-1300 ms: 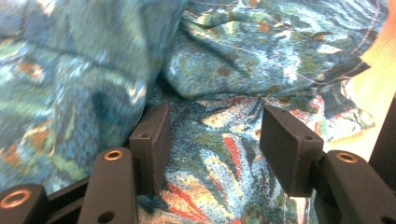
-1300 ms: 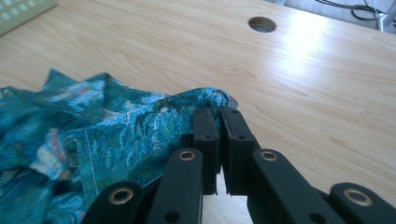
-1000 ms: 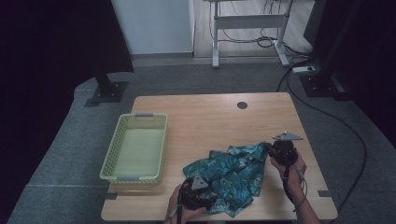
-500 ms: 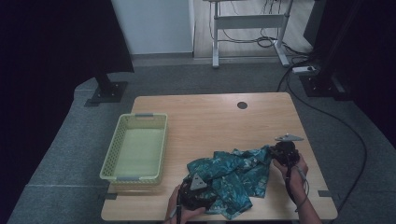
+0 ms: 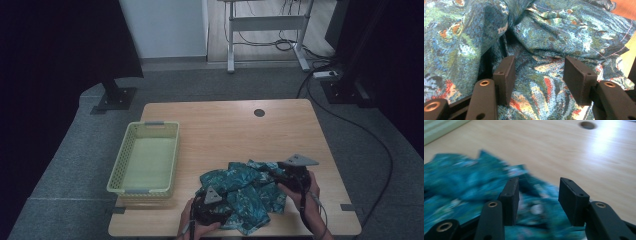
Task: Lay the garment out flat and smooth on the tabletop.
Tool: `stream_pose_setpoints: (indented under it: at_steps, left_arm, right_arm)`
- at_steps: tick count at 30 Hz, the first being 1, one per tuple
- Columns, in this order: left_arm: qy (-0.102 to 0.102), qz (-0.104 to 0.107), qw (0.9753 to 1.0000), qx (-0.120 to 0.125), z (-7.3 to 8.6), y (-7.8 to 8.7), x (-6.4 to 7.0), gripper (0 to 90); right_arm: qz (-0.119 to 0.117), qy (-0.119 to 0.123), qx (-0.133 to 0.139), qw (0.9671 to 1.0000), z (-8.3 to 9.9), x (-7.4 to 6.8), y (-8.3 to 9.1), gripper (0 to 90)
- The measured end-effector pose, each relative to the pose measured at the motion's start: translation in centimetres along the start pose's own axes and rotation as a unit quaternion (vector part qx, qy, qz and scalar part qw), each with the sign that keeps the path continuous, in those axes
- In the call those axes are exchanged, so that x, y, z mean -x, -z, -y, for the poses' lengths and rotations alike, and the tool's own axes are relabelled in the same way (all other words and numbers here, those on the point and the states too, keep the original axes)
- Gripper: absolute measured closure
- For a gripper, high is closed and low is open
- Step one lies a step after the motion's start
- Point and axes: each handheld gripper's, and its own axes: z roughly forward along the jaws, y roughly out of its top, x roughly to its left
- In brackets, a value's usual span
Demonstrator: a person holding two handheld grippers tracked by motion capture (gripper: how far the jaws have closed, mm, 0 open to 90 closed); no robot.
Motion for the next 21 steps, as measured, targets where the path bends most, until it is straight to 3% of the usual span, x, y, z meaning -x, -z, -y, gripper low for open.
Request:
stream_pose_setpoints:
  at_steps: [1, 2, 5, 17, 21]
  left_arm:
    - [0.001, 0.000, 1.0000, 0.000, 0.0, 0.0, 0.0, 43.4]
    - [0.001, 0.000, 1.0000, 0.001, 0.0, 0.0, 0.0, 43.4]
    - [0.003, 0.001, 1.0000, 0.002, 0.0, 0.0, -0.1, 43.6]
    - [0.004, 0.000, 1.0000, 0.003, 0.1, 0.0, -0.1, 43.7]
    - [0.002, -0.004, 1.0000, 0.003, 0.1, 0.0, 0.1, 43.7]
  right_arm:
    - [-0.018, 0.008, -0.007, 0.9998, 0.5, -1.2, -0.3, 50.3]
    - [-0.018, 0.008, -0.007, 0.9998, 0.5, -1.2, -0.3, 50.3]
    - [-0.040, 0.025, -0.023, 0.9986, 1.2, -3.2, -1.2, 50.3]
    - [-0.081, 0.041, -0.045, 0.9949, 3.3, -6.9, -2.7, 50.3]
    - [-0.084, 0.045, -0.058, 0.9938, 4.1, -8.0, -3.2, 50.2]
